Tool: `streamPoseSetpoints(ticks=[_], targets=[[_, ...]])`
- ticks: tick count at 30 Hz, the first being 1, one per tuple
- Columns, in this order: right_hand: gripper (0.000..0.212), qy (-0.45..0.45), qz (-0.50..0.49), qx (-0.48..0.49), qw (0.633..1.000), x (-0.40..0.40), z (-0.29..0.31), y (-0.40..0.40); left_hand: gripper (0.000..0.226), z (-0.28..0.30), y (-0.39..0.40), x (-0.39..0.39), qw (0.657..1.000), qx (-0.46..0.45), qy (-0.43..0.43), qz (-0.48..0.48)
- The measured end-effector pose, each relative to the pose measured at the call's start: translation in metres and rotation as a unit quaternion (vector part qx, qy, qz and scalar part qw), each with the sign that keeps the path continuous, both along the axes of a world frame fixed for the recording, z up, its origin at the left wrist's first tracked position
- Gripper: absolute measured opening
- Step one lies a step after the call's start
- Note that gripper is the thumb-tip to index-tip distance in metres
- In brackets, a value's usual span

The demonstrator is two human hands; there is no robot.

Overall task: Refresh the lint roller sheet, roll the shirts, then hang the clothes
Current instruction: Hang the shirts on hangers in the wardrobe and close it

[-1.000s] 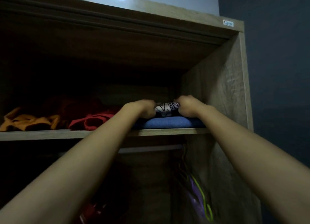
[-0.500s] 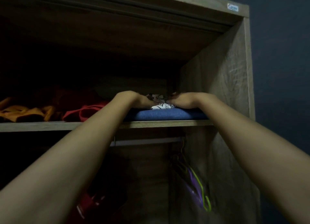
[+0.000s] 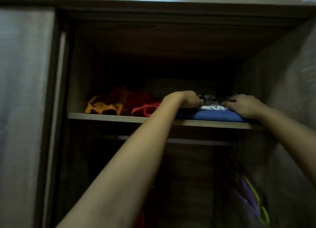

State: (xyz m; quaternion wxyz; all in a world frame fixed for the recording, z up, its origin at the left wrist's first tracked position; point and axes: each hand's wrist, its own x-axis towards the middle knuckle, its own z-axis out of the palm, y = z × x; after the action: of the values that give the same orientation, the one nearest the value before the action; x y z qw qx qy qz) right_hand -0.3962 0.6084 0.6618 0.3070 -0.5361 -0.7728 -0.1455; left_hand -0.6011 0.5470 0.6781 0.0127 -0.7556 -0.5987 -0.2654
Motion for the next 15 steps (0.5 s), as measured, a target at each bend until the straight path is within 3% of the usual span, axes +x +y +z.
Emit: streamPoseSetpoints(ticks=[4,8,11,15], targets=[[0.029,0.085,0.004,0.116,0.99,-0.003,-0.013,-0.012,0.03,-0.005,-0.042,-0.026,0.993,0.097,-0.045,-0.045],[0.018,0.133,0.028,0.259,0.956,-0.03,-0.038,-0.045,0.02,-0.025,-0.083,-0.063,0.961,0.27,-0.054,-0.026],[0.021,0.142,0.027,0.293,0.945,-0.061,-0.054,-0.067,0.018,-0.043,-0.107,-0.091,0.938,0.342,-0.055,0.009],[0.03,0.148,0.018,0.294,0.944,-0.084,-0.055,-0.079,0.022,-0.06,-0.124,-0.121,0.935,0.351,-0.045,0.04]])
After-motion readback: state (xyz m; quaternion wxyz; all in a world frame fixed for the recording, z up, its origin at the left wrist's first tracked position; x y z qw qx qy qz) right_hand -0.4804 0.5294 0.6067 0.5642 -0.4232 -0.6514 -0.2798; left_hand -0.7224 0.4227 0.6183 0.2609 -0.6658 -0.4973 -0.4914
